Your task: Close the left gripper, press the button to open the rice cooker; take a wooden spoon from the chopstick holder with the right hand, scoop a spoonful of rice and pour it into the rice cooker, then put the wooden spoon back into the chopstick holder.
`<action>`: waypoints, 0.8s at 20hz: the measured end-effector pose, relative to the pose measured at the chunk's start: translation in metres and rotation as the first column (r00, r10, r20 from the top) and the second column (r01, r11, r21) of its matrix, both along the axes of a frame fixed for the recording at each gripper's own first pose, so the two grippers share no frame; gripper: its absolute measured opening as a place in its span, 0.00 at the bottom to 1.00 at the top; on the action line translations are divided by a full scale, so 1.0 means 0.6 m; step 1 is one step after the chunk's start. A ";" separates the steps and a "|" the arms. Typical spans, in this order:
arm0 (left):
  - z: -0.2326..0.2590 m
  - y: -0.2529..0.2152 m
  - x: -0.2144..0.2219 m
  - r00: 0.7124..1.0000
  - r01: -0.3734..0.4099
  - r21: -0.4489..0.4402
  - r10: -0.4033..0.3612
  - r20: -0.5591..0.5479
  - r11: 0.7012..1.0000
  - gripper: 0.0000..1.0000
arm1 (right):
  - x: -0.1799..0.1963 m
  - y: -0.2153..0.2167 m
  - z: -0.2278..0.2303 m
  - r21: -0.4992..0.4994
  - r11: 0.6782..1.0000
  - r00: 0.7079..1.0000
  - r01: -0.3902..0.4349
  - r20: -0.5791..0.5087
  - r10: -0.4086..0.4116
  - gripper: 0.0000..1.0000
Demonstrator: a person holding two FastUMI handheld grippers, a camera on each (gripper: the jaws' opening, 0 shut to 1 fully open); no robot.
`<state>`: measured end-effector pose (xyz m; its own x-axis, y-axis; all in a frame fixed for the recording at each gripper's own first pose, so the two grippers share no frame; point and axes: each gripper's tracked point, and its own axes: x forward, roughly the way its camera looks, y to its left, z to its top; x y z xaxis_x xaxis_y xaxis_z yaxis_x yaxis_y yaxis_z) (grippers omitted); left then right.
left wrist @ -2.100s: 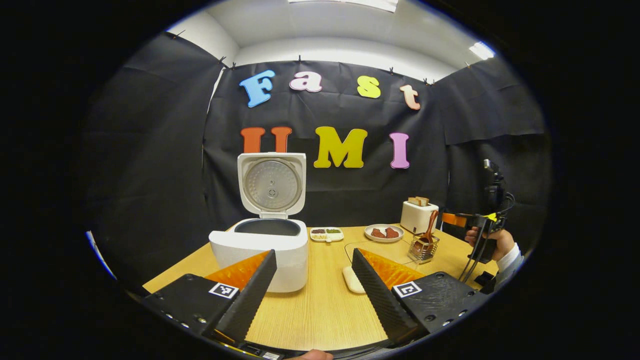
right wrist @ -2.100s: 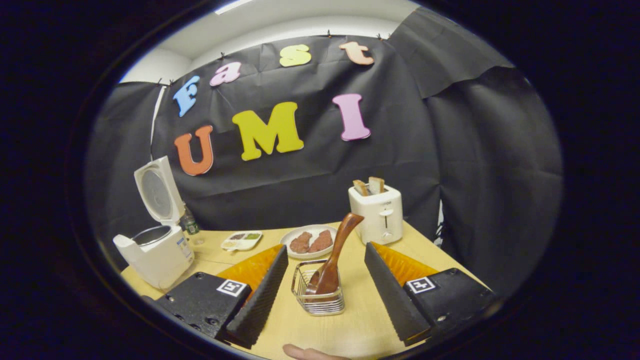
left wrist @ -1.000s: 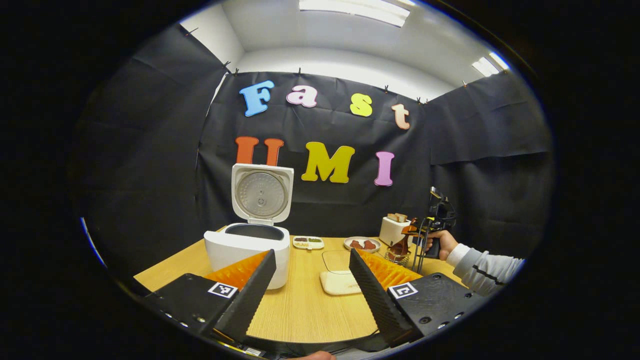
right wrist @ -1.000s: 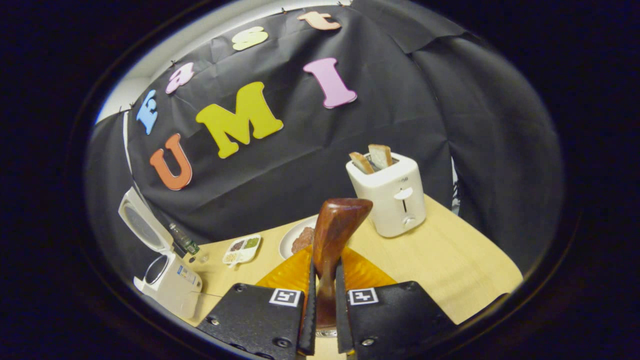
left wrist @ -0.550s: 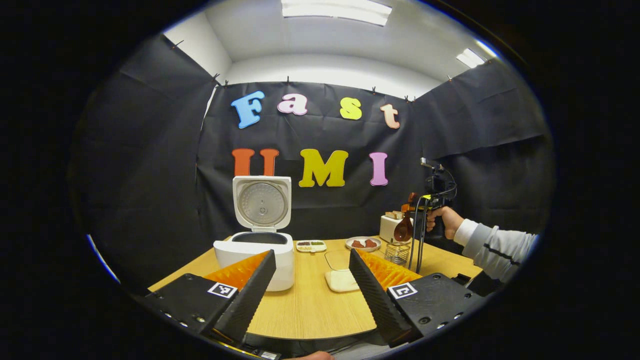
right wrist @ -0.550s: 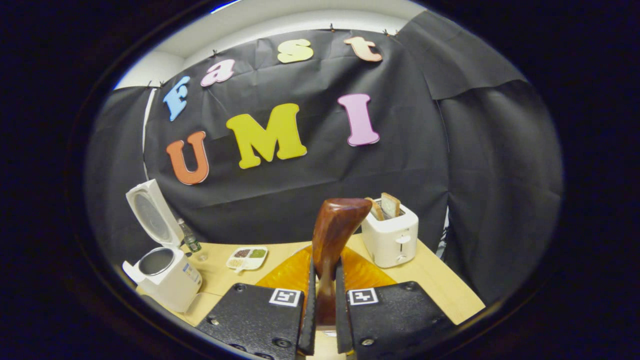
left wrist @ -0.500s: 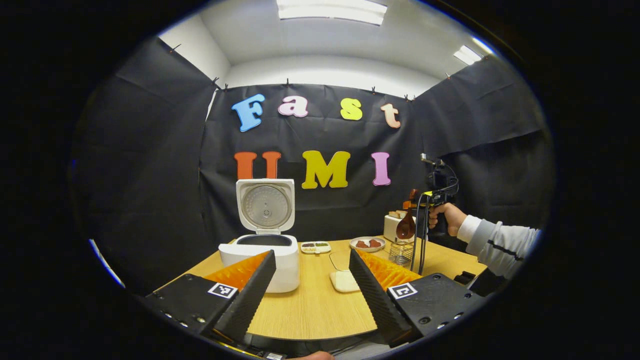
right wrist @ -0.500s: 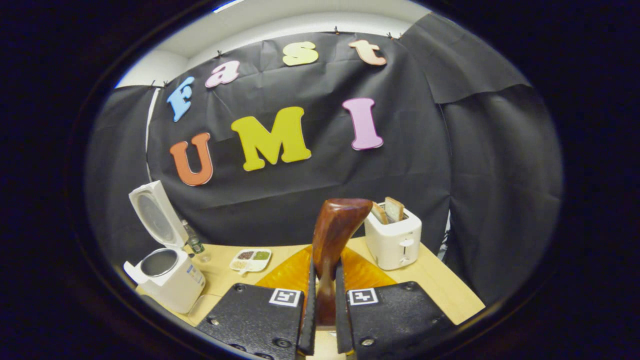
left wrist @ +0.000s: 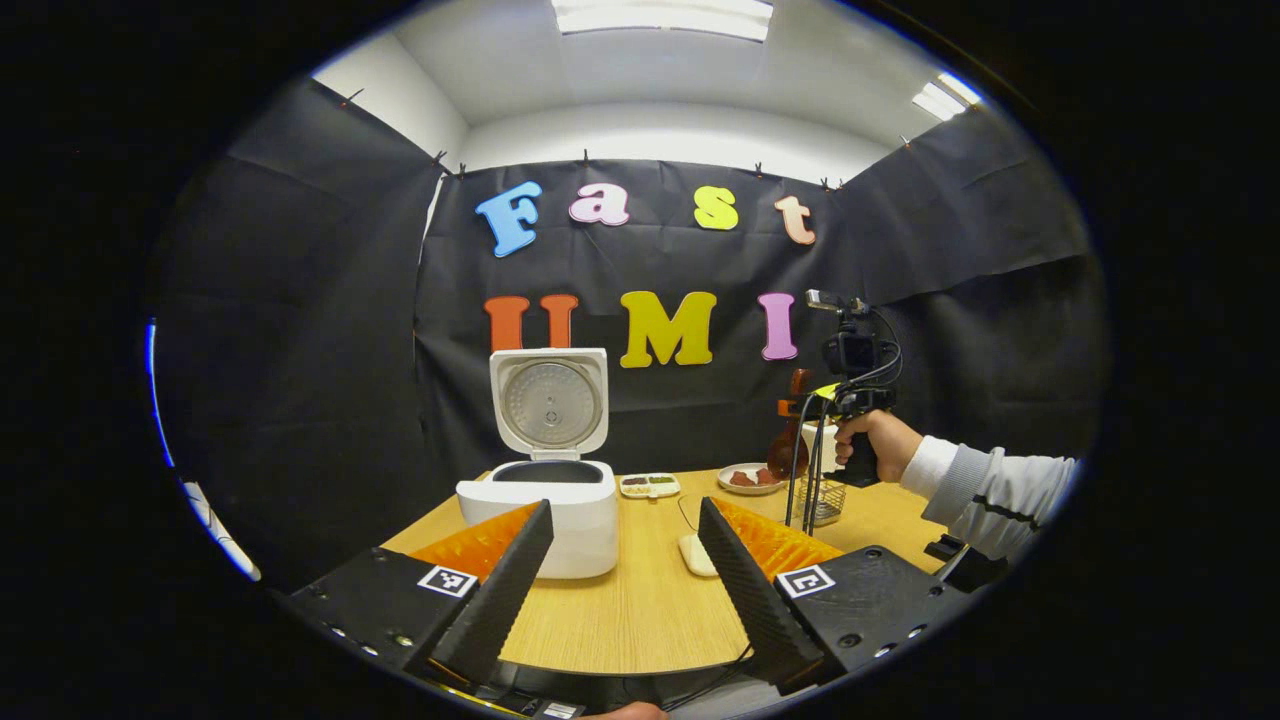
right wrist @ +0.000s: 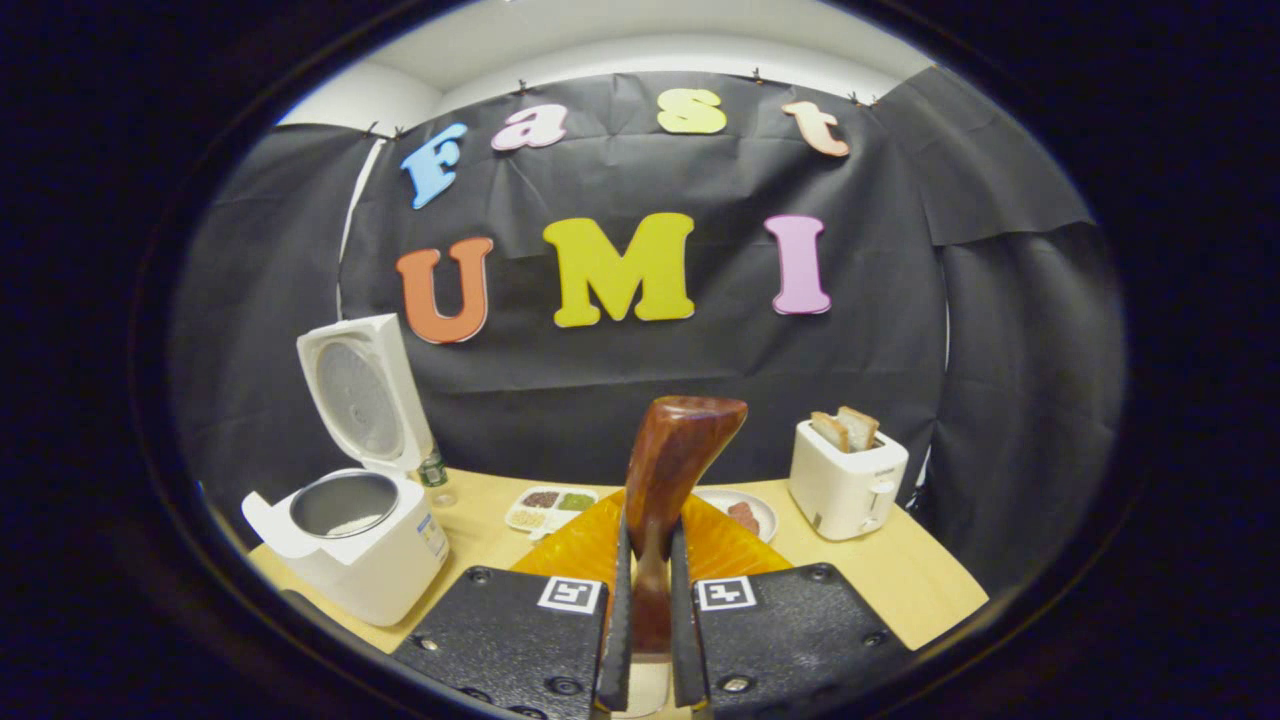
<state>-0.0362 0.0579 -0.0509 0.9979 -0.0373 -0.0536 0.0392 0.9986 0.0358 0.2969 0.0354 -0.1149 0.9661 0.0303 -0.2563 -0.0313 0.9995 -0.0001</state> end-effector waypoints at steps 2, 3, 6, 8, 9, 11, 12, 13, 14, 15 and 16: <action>-0.004 0.008 0.002 1.000 -0.014 0.002 0.014 -0.004 1.000 0.93 | -0.003 0.026 -0.026 -0.044 0.999 1.000 0.007 0.007 -0.006 0.22; -0.004 0.008 0.004 1.000 -0.016 -0.002 0.016 -0.005 1.000 0.93 | -0.007 0.035 -0.040 -0.067 0.997 1.000 0.023 0.020 -0.022 0.17; -0.011 0.012 0.010 0.999 -0.026 -0.012 0.026 -0.019 1.000 0.93 | -0.012 0.067 -0.096 -0.128 0.990 0.998 0.058 0.027 -0.055 0.22; -0.012 0.011 0.009 1.000 -0.021 -0.004 0.021 -0.023 1.000 0.94 | -0.009 0.080 -0.138 -0.163 0.984 0.998 0.065 -0.005 -0.066 0.22; -0.013 0.012 0.009 1.000 -0.021 0.001 0.021 -0.020 1.000 0.94 | -0.007 0.080 -0.155 -0.186 0.980 0.997 0.076 -0.017 -0.080 0.22; -0.007 0.014 0.007 1.000 -0.019 0.006 0.019 -0.011 1.000 0.94 | -0.002 0.063 -0.165 -0.263 0.956 0.991 0.131 -0.001 -0.136 0.22; -0.006 0.015 0.007 1.000 -0.018 0.002 0.018 -0.008 1.000 0.94 | 0.000 0.054 -0.167 -0.296 0.941 0.986 0.161 0.012 -0.165 0.22; -0.006 0.017 0.007 1.000 -0.016 -0.006 0.016 -0.006 1.000 0.94 | 0.002 0.049 -0.177 -0.320 0.931 0.983 0.177 0.010 -0.183 0.22; -0.008 0.019 0.009 1.000 -0.015 -0.016 0.015 -0.008 1.000 0.94 | 0.003 0.051 -0.191 -0.321 0.931 0.982 0.173 -0.015 -0.187 0.22; -0.008 0.022 0.010 1.000 -0.015 -0.023 0.015 -0.010 1.000 0.93 | 0.003 0.058 -0.208 -0.300 0.941 0.982 0.160 -0.049 -0.182 0.22; -0.009 0.023 0.010 1.000 -0.015 -0.025 0.015 -0.013 1.000 0.93 | 0.000 0.066 -0.216 -0.278 0.948 0.982 0.151 -0.070 -0.177 0.22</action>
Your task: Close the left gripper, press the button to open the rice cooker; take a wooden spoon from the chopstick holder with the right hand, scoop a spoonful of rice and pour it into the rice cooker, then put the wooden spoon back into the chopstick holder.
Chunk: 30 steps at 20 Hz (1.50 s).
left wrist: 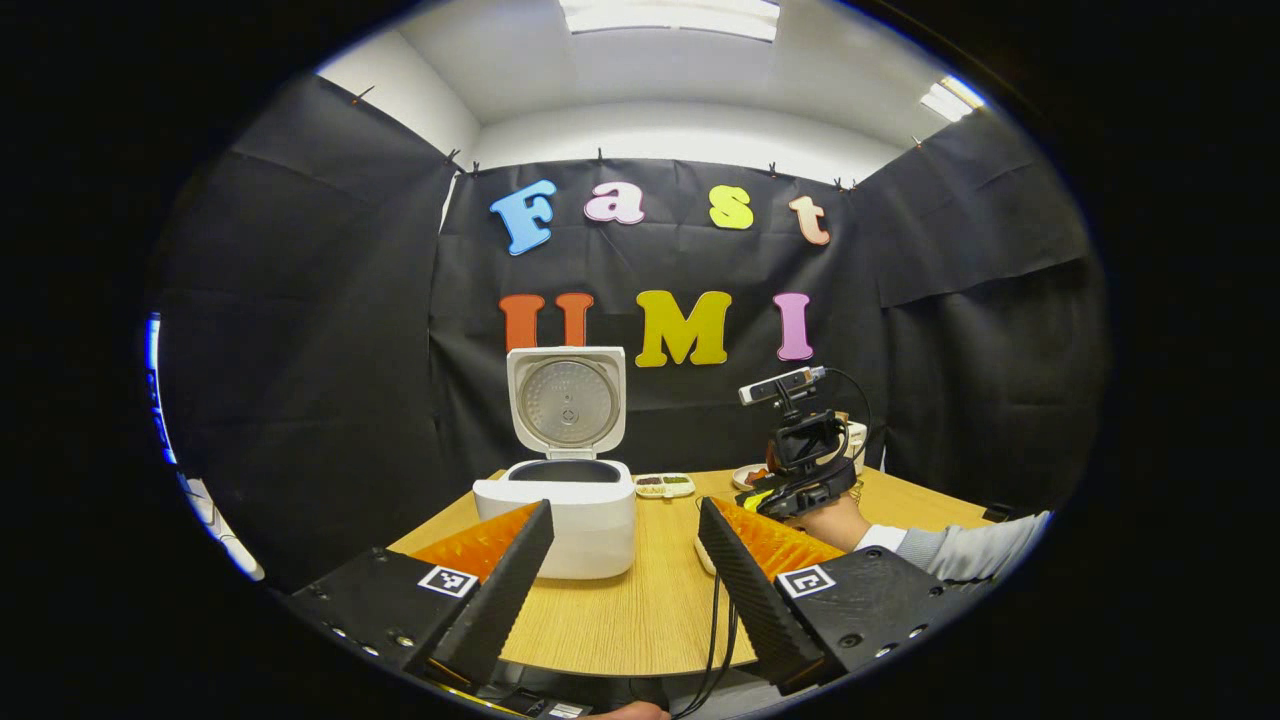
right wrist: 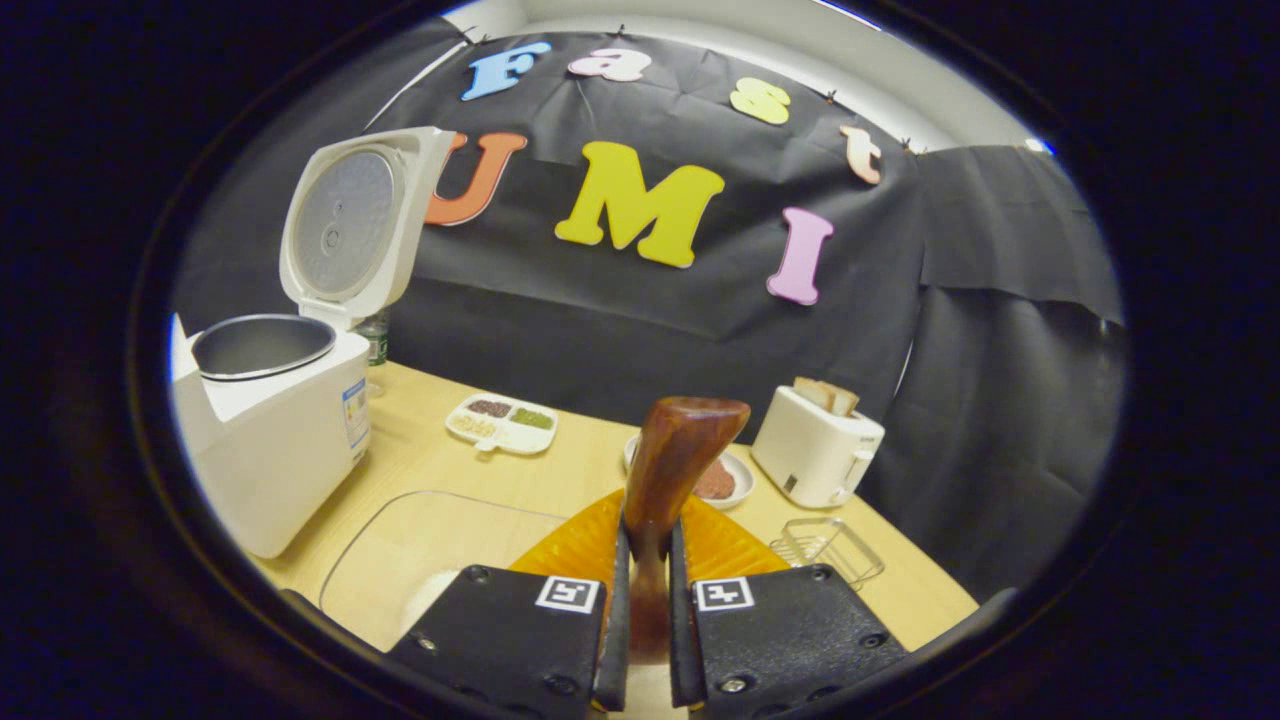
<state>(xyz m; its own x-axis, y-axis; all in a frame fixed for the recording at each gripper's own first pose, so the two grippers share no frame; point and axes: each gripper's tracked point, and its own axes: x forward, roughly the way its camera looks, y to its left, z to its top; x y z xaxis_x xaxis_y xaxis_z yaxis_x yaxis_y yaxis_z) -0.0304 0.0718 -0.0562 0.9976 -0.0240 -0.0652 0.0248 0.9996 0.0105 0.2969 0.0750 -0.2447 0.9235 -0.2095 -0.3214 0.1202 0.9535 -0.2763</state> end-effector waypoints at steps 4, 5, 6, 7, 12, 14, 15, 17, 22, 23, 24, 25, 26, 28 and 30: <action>-0.003 0.012 0.001 1.000 -0.017 0.009 0.017 -0.004 1.000 0.93 | -0.008 0.035 -0.010 0.042 0.999 0.999 -0.032 -0.010 0.032 0.22; -0.005 0.014 0.002 1.000 -0.020 0.009 0.020 -0.007 1.000 0.93 | -0.012 0.052 -0.009 0.067 0.996 0.999 -0.051 -0.008 0.052 0.22; -0.005 0.015 0.002 1.000 -0.020 0.009 0.020 -0.009 1.000 0.93 | -0.016 0.066 -0.009 0.094 0.993 0.997 -0.068 -0.014 0.069 0.22; -0.007 0.015 0.002 1.000 -0.020 0.008 0.020 -0.011 1.000 0.93 | -0.019 0.082 -0.009 0.126 0.988 0.996 -0.086 -0.022 0.090 0.22; -0.004 0.019 -0.001 1.000 -0.022 0.010 0.022 -0.009 1.000 0.94 | -0.041 0.130 -0.009 0.246 0.959 0.988 -0.141 -0.030 0.153 0.22; -0.005 0.023 0.001 1.000 -0.024 0.005 0.024 -0.008 1.000 0.94 | -0.046 0.149 -0.010 0.328 0.928 0.980 -0.178 -0.029 0.198 0.22; -0.006 0.024 0.001 1.000 -0.025 0.002 0.025 -0.010 1.000 0.94 | -0.047 0.153 -0.011 0.365 0.912 0.977 -0.187 -0.027 0.211 0.22; -0.009 0.026 0.004 0.999 -0.029 -0.003 0.029 -0.016 1.000 0.94 | -0.047 0.154 -0.012 0.429 0.882 0.972 -0.197 -0.032 0.233 0.22; -0.013 0.032 0.003 0.999 -0.038 -0.002 0.038 -0.021 0.999 0.94 | -0.041 0.156 -0.022 0.698 0.704 0.959 -0.129 -0.093 0.268 0.21; -0.012 0.033 0.007 0.999 -0.043 0.009 0.043 -0.022 0.999 0.94 | -0.037 0.144 -0.025 0.746 0.660 0.959 -0.092 -0.111 0.260 0.21; -0.013 0.036 0.006 0.999 -0.050 0.020 0.050 -0.021 0.999 0.93 | -0.031 0.131 -0.027 0.787 0.615 0.961 -0.050 -0.130 0.245 0.20; -0.016 0.037 0.008 0.998 -0.055 0.030 0.055 -0.022 0.998 0.93 | -0.027 0.116 -0.030 0.827 0.563 0.962 -0.010 -0.145 0.231 0.20; -0.016 0.036 0.009 0.998 -0.056 0.036 0.057 -0.022 0.998 0.93 | -0.022 0.103 -0.020 0.861 0.509 0.966 0.015 -0.144 0.215 0.20; -0.020 0.029 0.010 0.998 -0.049 0.043 0.050 -0.027 0.998 0.94 | -0.013 0.090 0.014 0.898 0.440 0.976 -0.019 -0.078 0.201 0.20; -0.020 0.033 0.010 0.998 -0.057 0.053 0.059 -0.028 0.997 0.94 | -0.011 0.068 0.043 0.933 0.358 0.982 -0.029 -0.041 0.186 0.20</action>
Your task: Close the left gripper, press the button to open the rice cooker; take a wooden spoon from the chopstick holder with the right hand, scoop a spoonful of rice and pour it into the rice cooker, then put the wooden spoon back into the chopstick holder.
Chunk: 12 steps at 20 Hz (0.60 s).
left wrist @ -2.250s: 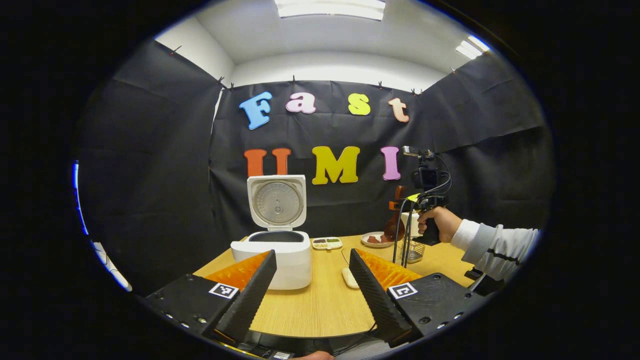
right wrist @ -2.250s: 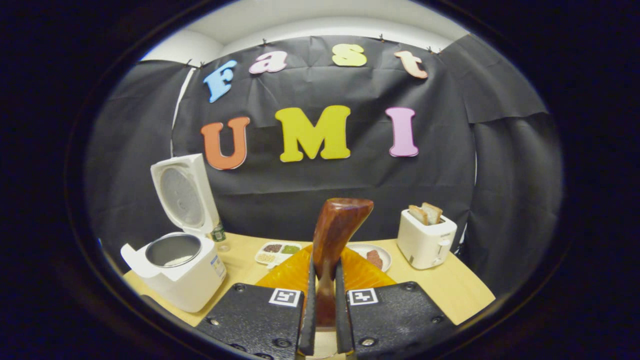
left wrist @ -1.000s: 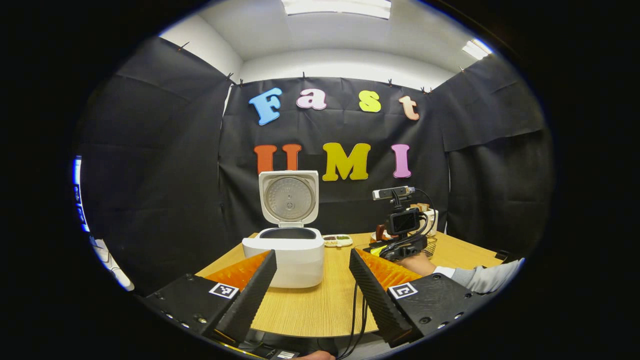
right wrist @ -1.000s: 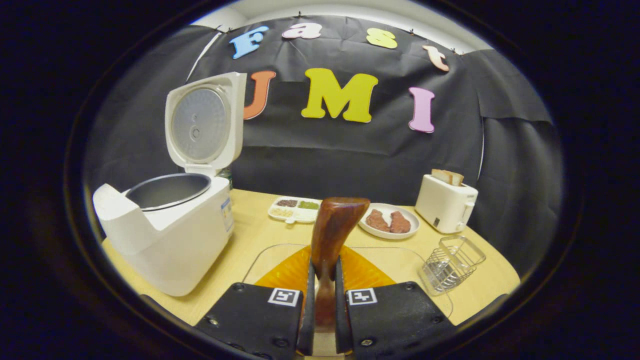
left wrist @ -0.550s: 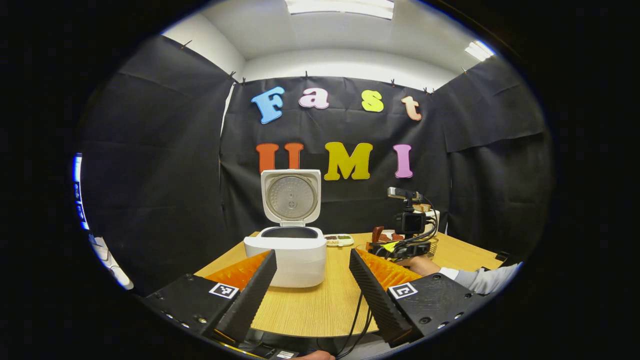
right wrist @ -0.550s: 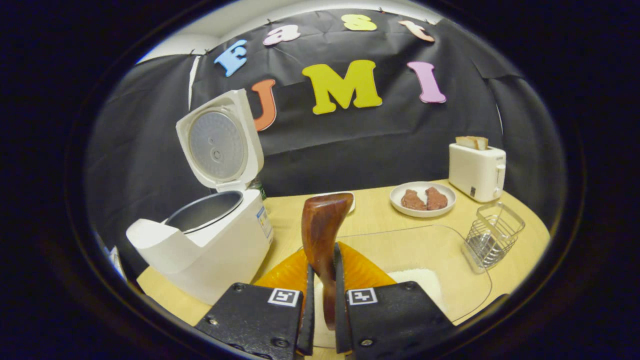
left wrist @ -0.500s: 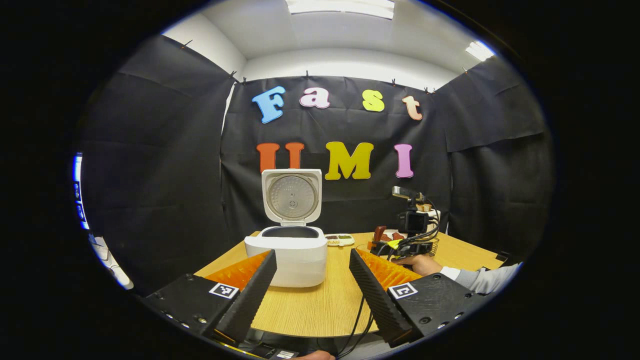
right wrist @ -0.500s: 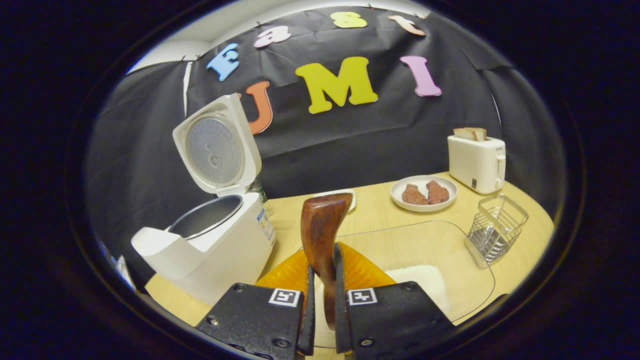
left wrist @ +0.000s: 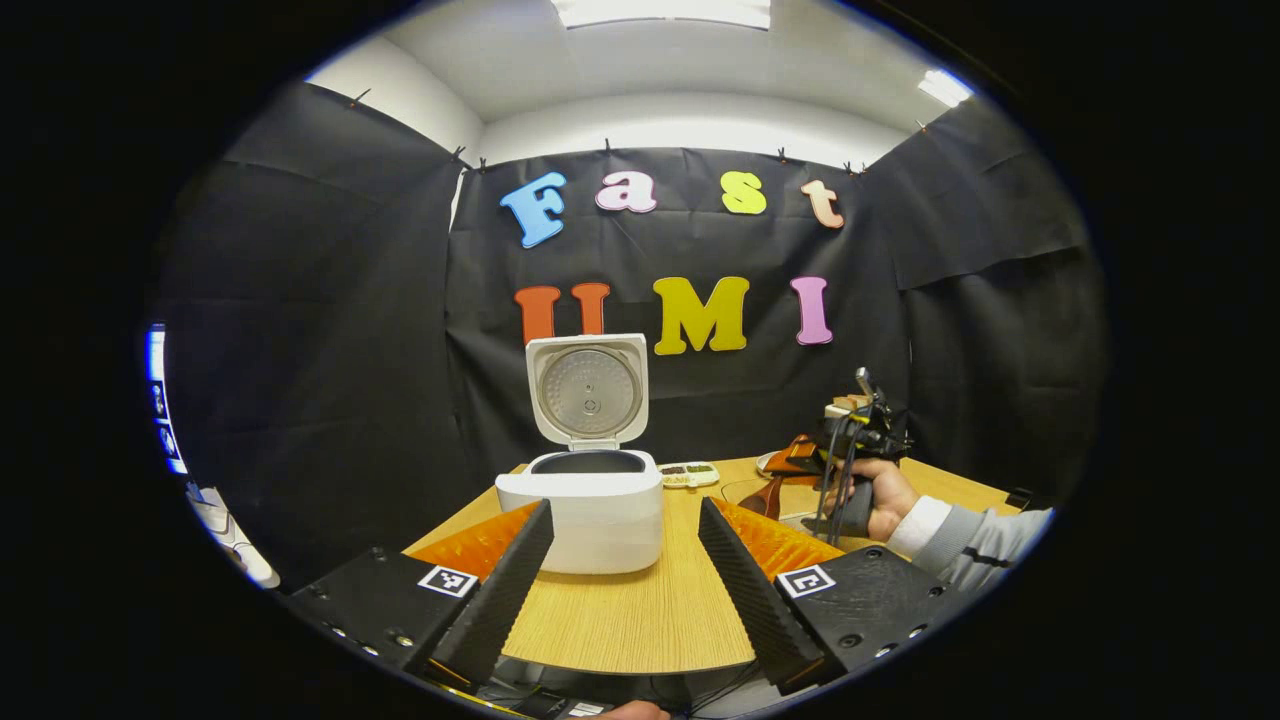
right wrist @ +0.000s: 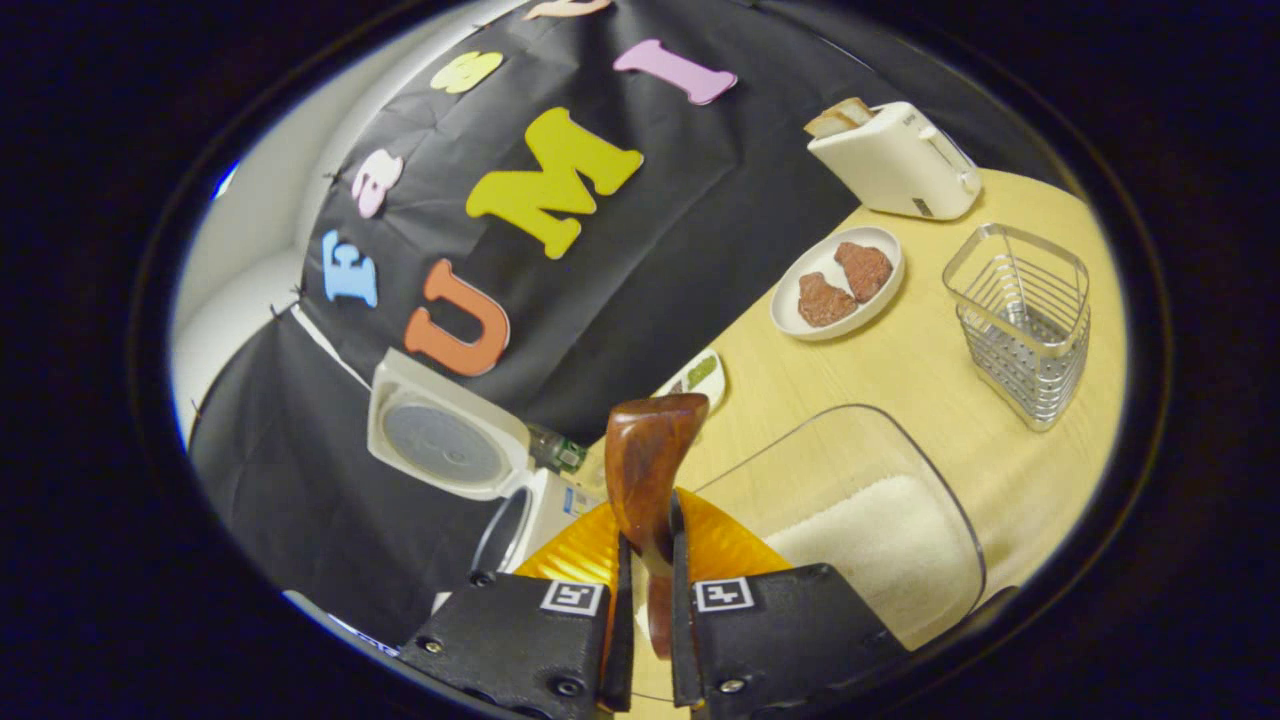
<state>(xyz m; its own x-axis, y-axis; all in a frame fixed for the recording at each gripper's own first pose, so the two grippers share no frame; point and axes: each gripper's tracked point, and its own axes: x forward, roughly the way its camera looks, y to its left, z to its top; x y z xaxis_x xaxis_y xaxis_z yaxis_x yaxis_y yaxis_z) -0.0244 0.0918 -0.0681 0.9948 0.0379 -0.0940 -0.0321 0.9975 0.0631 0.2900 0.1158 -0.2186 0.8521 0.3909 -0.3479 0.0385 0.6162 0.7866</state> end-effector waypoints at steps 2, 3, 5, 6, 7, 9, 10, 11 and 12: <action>-0.002 0.002 0.001 1.000 -0.006 0.005 0.006 -0.005 1.000 0.94 | 0.003 -0.023 0.015 0.056 0.998 1.000 0.025 0.015 -0.026 0.20; -0.002 0.000 0.001 1.000 -0.005 0.006 0.005 -0.006 1.000 0.94 | 0.005 -0.041 0.015 0.065 0.997 0.998 0.052 0.014 -0.053 0.20; 0.000 0.002 0.000 1.000 -0.008 0.004 0.008 -0.004 1.000 0.94 | 0.008 -0.069 0.015 0.088 0.991 0.995 0.100 0.018 -0.102 0.20; 0.001 0.003 -0.001 1.000 -0.009 0.001 0.009 -0.001 1.000 0.94 | 0.007 -0.081 0.012 0.108 0.987 0.993 0.118 0.015 -0.120 0.20; 0.003 0.005 -0.001 1.000 -0.009 -0.003 0.009 0.002 1.000 0.94 | 0.005 -0.088 0.012 0.148 0.981 0.991 0.126 0.012 -0.130 0.20; 0.004 0.006 -0.002 1.000 -0.009 -0.015 0.009 0.005 1.000 0.94 | 0.002 -0.097 0.018 0.262 0.956 0.990 0.134 0.008 -0.141 0.20; 0.004 0.007 -0.002 1.000 -0.011 -0.019 0.011 0.004 1.000 0.94 | 0.002 -0.098 0.026 0.347 0.929 0.990 0.128 0.015 -0.142 0.20; 0.003 0.009 -0.002 1.000 -0.012 -0.018 0.012 0.002 1.000 0.94 | 0.001 -0.101 0.037 0.449 0.886 0.989 0.120 0.023 -0.145 0.20; 0.001 0.010 -0.002 1.000 -0.013 -0.015 0.013 0.000 1.000 0.94 | 0.001 -0.110 0.047 0.553 0.824 0.986 0.127 0.018 -0.164 0.19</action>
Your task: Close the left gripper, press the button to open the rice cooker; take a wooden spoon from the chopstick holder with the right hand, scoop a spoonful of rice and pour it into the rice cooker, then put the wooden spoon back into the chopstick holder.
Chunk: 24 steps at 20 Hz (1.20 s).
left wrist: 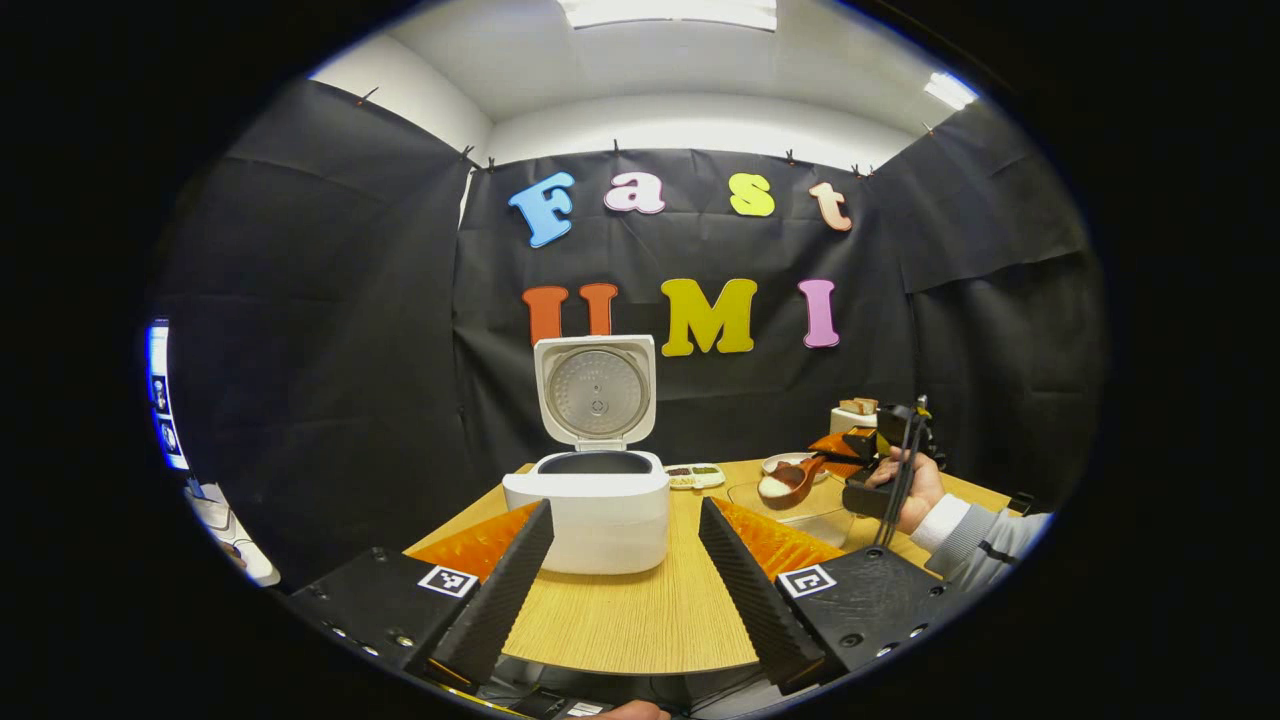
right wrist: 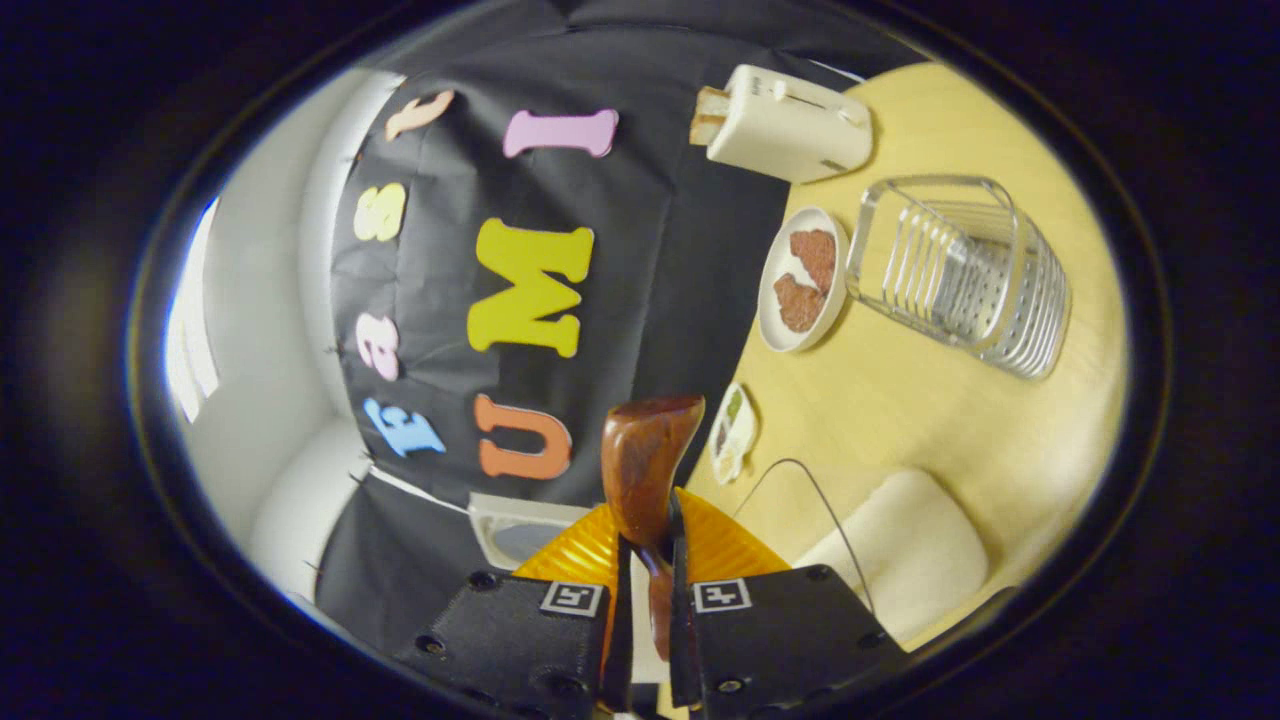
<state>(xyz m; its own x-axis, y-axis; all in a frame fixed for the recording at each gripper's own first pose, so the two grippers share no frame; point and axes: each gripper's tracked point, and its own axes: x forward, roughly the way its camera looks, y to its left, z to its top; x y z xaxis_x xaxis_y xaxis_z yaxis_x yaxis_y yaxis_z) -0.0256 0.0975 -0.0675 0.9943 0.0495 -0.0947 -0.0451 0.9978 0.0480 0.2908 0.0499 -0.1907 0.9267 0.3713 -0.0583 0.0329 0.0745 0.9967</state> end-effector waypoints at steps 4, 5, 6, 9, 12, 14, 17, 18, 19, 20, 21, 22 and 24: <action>-0.007 0.010 0.003 1.000 -0.013 -0.002 0.013 -0.014 1.000 0.94 | 0.003 -0.025 -0.001 0.184 0.982 0.999 0.049 -0.017 -0.047 0.15; -0.008 0.011 0.004 1.000 -0.014 -0.001 0.014 -0.016 1.000 0.94 | 0.002 -0.026 -0.014 0.160 0.986 0.998 0.055 -0.040 -0.049 0.15; -0.005 0.014 0.001 1.000 -0.016 0.000 0.016 -0.013 1.000 0.94 | 0.002 -0.026 -0.021 0.153 0.987 0.997 0.059 -0.057 -0.051 0.15; 0.014 0.019 -0.006 1.000 -0.012 -0.003 0.012 0.027 1.000 0.94 | 0.001 -0.016 -0.017 0.151 0.987 0.997 0.050 -0.067 -0.040 0.15; 0.027 0.020 -0.013 0.998 0.012 -0.004 -0.011 0.057 1.000 0.93 | 0.004 0.002 -0.015 0.113 0.993 0.997 0.037 -0.070 -0.030 0.15; 0.029 0.027 -0.022 0.998 0.015 -0.003 -0.015 0.062 1.000 0.94 | 0.002 0.027 0.008 0.098 0.995 0.999 0.004 -0.038 0.000 0.15; 0.035 0.035 -0.027 0.997 0.017 0.008 -0.018 0.069 1.000 0.94 | 0.012 0.057 0.028 0.056 0.998 0.999 -0.002 -0.033 0.004 0.15; 0.038 0.039 -0.030 0.997 0.014 0.016 -0.015 0.072 1.000 0.94 | 0.013 0.066 0.032 0.037 0.999 0.999 0.013 -0.043 -0.011 0.15; 0.040 0.043 -0.034 0.997 0.012 0.024 -0.014 0.078 1.000 0.94 | 0.016 0.080 0.038 0.013 1.000 0.999 0.014 -0.048 -0.013 0.15; 0.041 0.046 -0.038 0.996 0.012 0.032 -0.015 0.082 0.999 0.94 | 0.014 0.099 0.047 -0.017 1.000 0.999 0.001 -0.048 -0.002 0.15; 0.043 0.049 -0.039 0.996 0.013 0.034 -0.016 0.086 0.999 0.94 | 0.015 0.120 0.055 -0.043 0.999 0.999 -0.012 -0.043 0.010 0.15; 0.045 0.052 -0.043 0.996 0.013 0.033 -0.016 0.089 0.999 0.94 | 0.020 0.135 0.064 -0.067 0.998 0.999 -0.021 -0.041 0.018 0.15; 0.043 0.057 -0.048 0.996 0.019 0.024 -0.021 0.089 1.000 0.94 | 0.028 0.165 0.082 -0.118 0.993 0.999 -0.022 -0.033 0.018 0.15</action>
